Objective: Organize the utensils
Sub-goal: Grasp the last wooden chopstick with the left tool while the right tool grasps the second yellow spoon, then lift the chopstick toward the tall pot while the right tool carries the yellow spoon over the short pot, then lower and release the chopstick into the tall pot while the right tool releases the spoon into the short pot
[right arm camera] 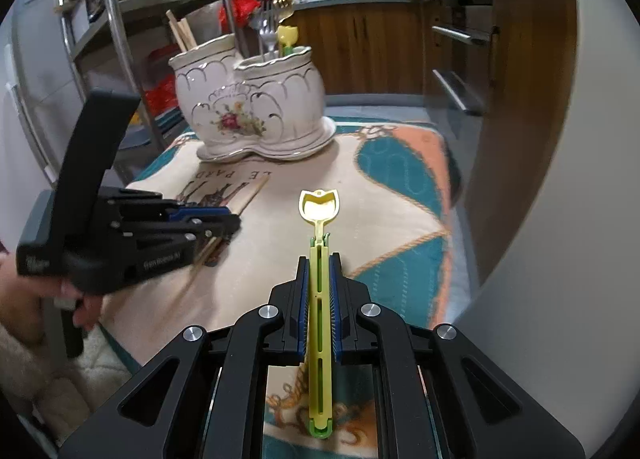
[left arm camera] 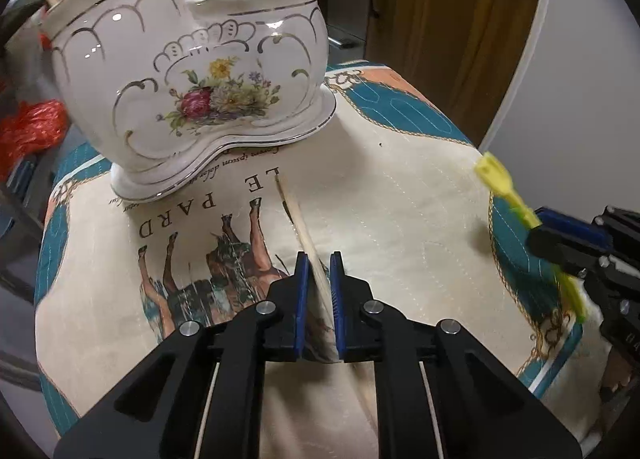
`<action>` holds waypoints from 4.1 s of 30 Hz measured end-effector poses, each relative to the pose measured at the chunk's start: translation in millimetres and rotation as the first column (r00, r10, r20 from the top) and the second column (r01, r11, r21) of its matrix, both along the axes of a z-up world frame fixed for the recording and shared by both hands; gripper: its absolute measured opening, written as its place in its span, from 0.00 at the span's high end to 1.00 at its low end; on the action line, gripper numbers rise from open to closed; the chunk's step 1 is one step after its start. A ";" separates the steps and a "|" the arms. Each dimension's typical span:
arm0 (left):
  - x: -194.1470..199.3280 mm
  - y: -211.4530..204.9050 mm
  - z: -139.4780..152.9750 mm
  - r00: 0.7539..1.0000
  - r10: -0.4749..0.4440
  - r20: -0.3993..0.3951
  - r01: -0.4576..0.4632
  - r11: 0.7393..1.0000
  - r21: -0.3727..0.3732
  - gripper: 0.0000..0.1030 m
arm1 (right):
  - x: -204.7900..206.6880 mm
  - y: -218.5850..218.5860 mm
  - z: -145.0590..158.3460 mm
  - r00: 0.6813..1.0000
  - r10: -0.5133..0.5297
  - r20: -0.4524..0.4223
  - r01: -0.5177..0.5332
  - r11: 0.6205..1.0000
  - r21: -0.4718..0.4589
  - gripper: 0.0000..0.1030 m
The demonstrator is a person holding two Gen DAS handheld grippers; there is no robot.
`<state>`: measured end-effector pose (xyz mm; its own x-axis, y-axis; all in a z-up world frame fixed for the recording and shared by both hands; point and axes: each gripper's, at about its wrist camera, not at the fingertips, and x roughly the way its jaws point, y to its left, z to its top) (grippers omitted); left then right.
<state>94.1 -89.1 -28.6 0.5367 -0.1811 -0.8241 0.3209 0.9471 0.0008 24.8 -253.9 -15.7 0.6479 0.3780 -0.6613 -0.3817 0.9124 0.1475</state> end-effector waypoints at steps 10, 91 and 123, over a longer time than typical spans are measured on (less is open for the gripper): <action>-15.6 26.6 2.9 0.992 -0.123 -0.036 0.125 0.989 0.078 0.94 | -5.8 16.1 0.0 1.000 -0.001 0.019 0.002 0.998 -0.063 0.90; 28.3 130.6 124.0 0.671 0.263 0.693 0.064 0.911 -0.408 0.94 | 148.9 85.7 54.1 0.904 -0.017 0.427 -0.096 0.965 0.242 0.90; -29.1 138.6 85.1 0.735 0.260 0.627 -0.035 0.937 -0.347 0.43 | 67.8 42.0 51.1 0.919 -0.054 0.390 -0.010 0.987 0.161 0.39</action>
